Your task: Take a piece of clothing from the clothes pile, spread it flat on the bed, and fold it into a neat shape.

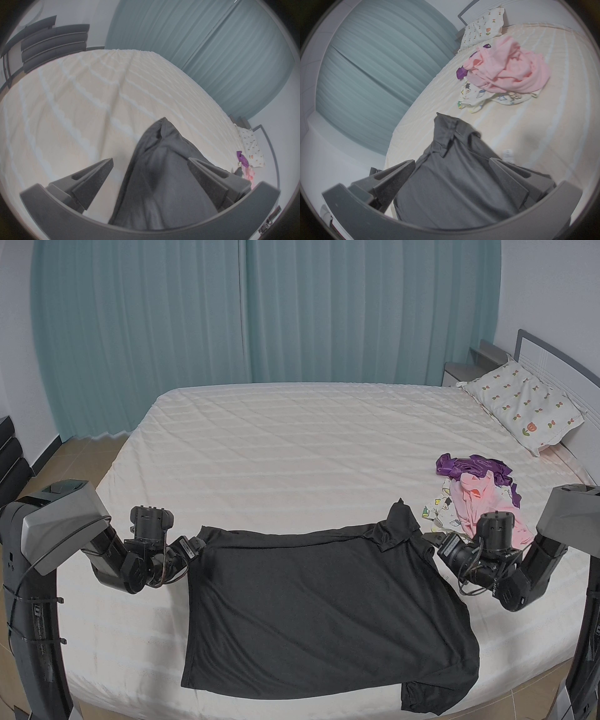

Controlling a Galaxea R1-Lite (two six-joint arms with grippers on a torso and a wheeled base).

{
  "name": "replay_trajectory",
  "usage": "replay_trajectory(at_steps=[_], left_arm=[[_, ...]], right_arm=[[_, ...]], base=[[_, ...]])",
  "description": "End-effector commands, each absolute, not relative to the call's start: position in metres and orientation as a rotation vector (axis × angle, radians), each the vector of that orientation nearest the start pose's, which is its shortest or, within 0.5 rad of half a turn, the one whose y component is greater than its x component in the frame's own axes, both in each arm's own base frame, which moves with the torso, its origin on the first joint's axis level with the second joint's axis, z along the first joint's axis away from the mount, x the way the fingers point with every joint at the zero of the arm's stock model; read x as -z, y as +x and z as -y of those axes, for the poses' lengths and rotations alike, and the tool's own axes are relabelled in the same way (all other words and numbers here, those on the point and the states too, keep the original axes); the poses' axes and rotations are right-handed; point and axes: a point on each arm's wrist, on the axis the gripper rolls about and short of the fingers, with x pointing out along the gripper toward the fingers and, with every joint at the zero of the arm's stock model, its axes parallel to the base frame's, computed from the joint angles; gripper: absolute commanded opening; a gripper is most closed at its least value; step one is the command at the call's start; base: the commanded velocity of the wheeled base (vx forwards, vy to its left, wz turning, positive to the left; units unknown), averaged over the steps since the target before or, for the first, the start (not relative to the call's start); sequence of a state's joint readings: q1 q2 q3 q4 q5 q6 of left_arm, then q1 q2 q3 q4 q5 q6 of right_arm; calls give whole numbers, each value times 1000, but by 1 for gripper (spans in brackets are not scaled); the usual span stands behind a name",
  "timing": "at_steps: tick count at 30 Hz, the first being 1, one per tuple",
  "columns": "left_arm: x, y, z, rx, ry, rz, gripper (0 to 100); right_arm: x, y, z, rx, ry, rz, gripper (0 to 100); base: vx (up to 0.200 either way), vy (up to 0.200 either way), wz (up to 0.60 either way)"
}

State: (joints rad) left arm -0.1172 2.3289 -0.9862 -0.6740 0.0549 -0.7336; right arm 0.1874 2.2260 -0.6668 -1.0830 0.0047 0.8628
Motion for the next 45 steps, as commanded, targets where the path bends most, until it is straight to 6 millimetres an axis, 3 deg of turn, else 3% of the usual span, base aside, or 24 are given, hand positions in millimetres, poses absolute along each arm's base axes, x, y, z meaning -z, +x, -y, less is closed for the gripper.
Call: replay_trajectory(at_steps=[1,11,24,28,32,38,45], left_arm=[[-22,365,57,-139,-767,-635,100],[-13,355,74,-122,-837,-640,100],[4,331,69,-128,-835,-656,100],[4,328,69,-116,-839,-634,100],[5,327,69,-115,-839,-639,100],[5,328,69,-126,-870,-636,100],[5,328,68,-130,-875,-635,100]], right_arm=[[-12,395,-95,40,836,-525,100],[-5,436,-118,33,819,-579,100],[33,471,-121,92,798,-645,100],[20,487,-123,52,824,-578,100],[2,519,-129,-18,865,-431,100],[-47,541,-129,-103,962,-228,100],[-33,544,-122,-62,956,-240,100]], base=[[0,0,0],[0,0,0],[0,0,0],[0,0,0],[0,0,0],[0,0,0],[0,0,0]])
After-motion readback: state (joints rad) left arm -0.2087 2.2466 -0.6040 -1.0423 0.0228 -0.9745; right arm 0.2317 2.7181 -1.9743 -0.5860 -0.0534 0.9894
